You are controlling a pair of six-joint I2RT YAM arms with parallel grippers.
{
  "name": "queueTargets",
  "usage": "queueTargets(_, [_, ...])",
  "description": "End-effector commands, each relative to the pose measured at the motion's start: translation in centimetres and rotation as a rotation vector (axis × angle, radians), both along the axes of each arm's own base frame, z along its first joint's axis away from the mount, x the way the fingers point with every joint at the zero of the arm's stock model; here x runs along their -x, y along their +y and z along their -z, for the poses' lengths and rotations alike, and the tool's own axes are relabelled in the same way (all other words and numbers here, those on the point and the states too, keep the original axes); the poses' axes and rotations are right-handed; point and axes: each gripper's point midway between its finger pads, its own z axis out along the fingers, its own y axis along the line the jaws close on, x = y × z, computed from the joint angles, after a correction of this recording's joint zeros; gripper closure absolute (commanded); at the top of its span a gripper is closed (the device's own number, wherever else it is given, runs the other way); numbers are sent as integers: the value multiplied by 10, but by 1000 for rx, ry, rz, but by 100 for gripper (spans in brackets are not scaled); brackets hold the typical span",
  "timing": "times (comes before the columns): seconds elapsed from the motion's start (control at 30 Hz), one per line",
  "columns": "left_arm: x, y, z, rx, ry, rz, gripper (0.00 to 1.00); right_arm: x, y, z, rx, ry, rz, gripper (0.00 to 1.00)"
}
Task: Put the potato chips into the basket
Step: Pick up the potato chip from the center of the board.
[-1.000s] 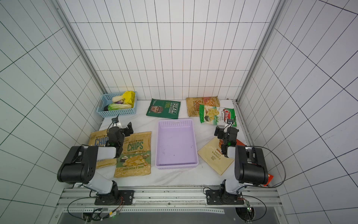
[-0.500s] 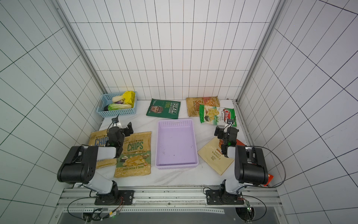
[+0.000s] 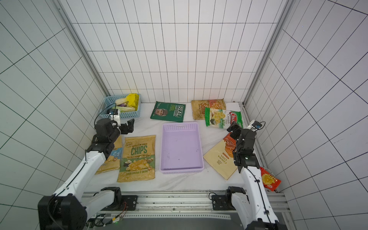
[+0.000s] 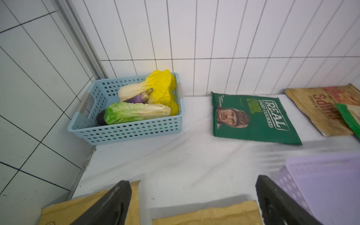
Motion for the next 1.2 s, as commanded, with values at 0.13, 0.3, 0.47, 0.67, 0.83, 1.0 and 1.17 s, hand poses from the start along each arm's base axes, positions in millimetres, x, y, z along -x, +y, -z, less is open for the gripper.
queueTargets(0.13, [119,-46,23,72,378,281,2,60,33,60,-203,381,-117,2])
queueTargets(0.3, [132,-58,20,84,335,343,2,102,34,87,-153,556,-145,5])
queueTargets(0.47, [119,-54,32,47,387,292,2,120,27,123,-157,626,-99,10])
queueTargets(0.67, [109,-50,46,31,452,244,2,119,9,136,-208,713,55,15])
queueTargets(0.83, [107,-47,47,28,459,228,2,127,-18,163,-219,832,223,15])
queueTargets(1.0, [108,-48,47,27,455,230,2,112,-35,178,-266,808,262,19])
queueTargets(1.17, [107,-48,48,25,460,229,2,103,-47,205,-374,820,274,22])
